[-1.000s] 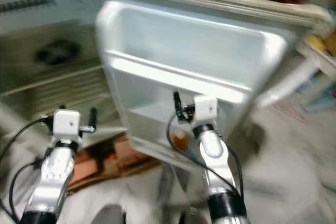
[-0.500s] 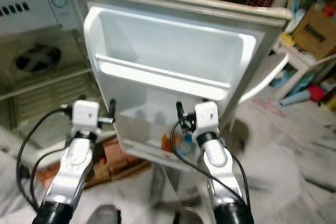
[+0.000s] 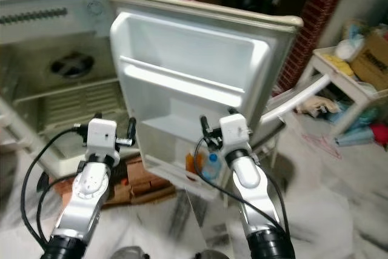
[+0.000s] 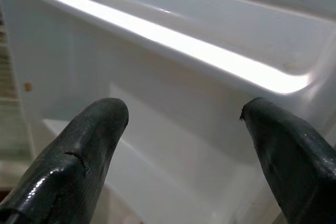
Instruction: Restocking fridge
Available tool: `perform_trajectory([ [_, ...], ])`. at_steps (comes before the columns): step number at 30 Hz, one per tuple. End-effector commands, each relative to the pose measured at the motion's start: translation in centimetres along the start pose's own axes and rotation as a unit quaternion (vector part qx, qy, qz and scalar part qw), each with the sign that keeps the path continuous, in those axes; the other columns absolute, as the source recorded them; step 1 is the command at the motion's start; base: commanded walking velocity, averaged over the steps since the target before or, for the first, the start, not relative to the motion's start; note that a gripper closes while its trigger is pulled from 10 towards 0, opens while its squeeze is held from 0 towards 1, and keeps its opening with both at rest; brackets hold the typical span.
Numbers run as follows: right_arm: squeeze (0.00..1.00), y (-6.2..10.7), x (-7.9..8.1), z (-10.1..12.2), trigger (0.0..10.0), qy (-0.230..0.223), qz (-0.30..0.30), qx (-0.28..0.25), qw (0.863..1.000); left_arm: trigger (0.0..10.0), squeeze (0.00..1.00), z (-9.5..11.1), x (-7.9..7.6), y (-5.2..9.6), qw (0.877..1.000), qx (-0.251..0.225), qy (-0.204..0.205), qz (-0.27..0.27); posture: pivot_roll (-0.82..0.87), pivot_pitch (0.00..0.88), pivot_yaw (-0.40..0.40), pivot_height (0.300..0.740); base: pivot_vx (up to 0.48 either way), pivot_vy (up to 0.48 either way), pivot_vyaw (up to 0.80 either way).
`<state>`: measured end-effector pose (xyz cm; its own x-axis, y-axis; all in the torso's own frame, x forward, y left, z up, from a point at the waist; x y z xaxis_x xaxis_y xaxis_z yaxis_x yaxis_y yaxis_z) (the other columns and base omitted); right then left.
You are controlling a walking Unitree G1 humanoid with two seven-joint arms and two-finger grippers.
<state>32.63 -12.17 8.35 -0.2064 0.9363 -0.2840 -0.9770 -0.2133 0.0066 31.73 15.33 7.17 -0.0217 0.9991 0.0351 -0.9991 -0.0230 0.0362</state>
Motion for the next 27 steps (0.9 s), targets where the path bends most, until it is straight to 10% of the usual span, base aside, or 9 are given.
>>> perform_trajectory([
  [1,0.0,0.1,-0.9,0.8,10.0,-0.012,-0.012,-0.015,1.0,10.0,0.0,0.6,-0.2,-0.3,1.0,-0.006,0.002,-0.003,0.05,0.014,-0.032,0.74,0.0,-0.48,0.0],
  [13,0.0,-0.2,-0.5,1.7,10.0,-0.04,0.019,-0.036,0.998,10.0,0.0,0.8,-0.2,-0.1,1.0,-0.002,0.0,-0.002,0.05,0.039,-0.021,0.74,0.0,-0.48,0.0],
  [21,0.0,1.5,4.1,1.6,10.0,-0.081,0.182,-0.034,0.979,10.0,0.0,0.8,-0.2,0.1,1.0,0.0,-0.003,-0.002,0.05,0.047,-0.017,0.74,0.0,-0.48,0.0],
  [27,0.0,0.7,2.6,1.8,10.0,-0.058,0.136,-0.044,0.988,10.0,0.0,0.8,0.2,0.3,1.0,0.003,-0.004,0.01,0.05,0.052,-0.015,0.74,0.0,-0.48,0.23],
])
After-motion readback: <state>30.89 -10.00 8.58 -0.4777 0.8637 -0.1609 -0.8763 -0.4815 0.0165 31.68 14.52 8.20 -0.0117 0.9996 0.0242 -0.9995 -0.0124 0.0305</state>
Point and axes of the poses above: a point about 5 cm out from each wrist's last joint towards the gripper, its own y axis pointing back from the gripper into the wrist, its own z axis along the axis of the wrist's last joint, x = y × z, the point moved 5 cm from there along -y, pointing out of the wrist towards the gripper, and after that the axes turned 11 degrees about y, right-handed, at the moved point
